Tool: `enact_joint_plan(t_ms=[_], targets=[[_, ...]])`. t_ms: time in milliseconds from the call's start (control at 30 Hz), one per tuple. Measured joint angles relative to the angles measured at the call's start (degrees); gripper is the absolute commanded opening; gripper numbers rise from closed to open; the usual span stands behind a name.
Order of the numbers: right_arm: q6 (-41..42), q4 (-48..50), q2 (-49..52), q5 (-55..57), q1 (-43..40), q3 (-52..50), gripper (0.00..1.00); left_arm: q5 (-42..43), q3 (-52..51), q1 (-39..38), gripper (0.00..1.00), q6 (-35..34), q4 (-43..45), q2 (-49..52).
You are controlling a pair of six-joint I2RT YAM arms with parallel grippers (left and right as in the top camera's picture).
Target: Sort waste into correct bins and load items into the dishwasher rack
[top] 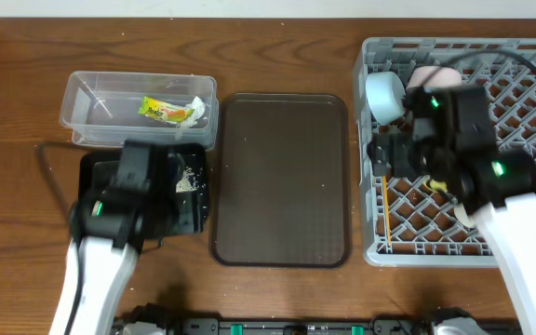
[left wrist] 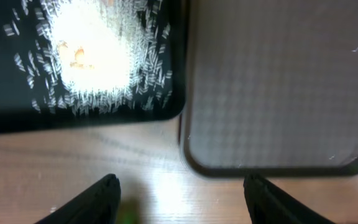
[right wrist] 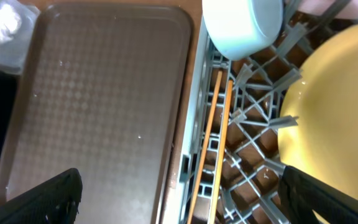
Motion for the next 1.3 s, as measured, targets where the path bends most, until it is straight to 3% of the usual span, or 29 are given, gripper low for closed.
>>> enact_joint_plan(t_ms=[267, 467, 967, 1300], targets=[[0.5, 9.7, -22.8, 0.7, 0.0, -19.3, 0.99, 0.2, -8.8, 0.0, 0.67, -0.2, 6.3, -24.7], [0.5, 9.6, -33.0, 0.8, 0.0, -25.2, 0.99, 0.2, -9.2, 0.0, 0.67, -0.2, 6.6, -30.8], [0.5, -0.1, -34.0, 0.8, 0.0, -26.0, 0.99, 0.2, -9.3, 0.0, 0.67, -0.3, 6.6, -31.2], [0.5, -0.7, -34.0, 0.9, 0.0, -26.0, 0.99, 0.2, -9.3, 0.0, 0.67, -0.2, 6.6, -31.2]])
